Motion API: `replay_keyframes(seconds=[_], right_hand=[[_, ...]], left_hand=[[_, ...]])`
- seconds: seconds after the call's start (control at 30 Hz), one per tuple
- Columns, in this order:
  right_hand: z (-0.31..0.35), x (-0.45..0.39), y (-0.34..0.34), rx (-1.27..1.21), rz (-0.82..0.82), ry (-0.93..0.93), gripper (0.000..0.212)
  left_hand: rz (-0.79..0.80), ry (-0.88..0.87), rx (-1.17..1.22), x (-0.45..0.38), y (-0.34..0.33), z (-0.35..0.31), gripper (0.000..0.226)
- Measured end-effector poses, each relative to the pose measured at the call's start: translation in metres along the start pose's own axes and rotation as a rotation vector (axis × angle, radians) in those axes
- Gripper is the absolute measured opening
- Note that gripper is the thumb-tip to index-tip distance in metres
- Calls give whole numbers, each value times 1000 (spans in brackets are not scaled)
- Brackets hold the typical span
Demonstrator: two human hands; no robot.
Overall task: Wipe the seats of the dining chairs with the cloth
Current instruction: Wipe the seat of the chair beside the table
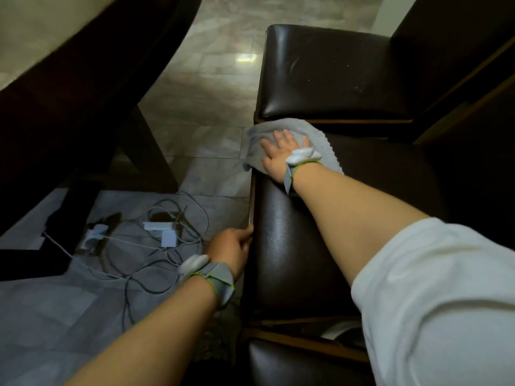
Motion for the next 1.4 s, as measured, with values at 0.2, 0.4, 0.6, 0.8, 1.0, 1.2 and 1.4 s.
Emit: replay_keyframes(seconds=[0.2,0.4,0.6,0.8,1.0,1.2,1.4], right_hand=[[15,-46,11,72,87,16,62],[25,-2,11,107,-53,221,47],[21,103,-26,73,-131,339,45],[29,197,-56,44,-142,435,42],[16,273,-92,119,-110,594,57],[-80,282,-92,-45,-92,243,62],[-227,262,-89,-203,-60,-333,56]], left_hand=[[-43,32,226,3,-8,12,52],[-33,21,331,6,-6,7,33],[-117,154,166,28,16,4,35],[-89,240,-23,64,22,-10,19],[-210,159,-69,83,11,-48,18],[-54,-27,-138,80,-25,-98,26],[51,-174,-243,62,-44,-140,45]])
Point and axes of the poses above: each hand's wrist, its own x-axis away from the middle knuckle, its own y-axis out of the back of the hand, z = x × y, the point moved 7 cm from there along -x, towards the middle knuckle, and after that the axes turned 13 degrees about -y, right-handed, at the moved point
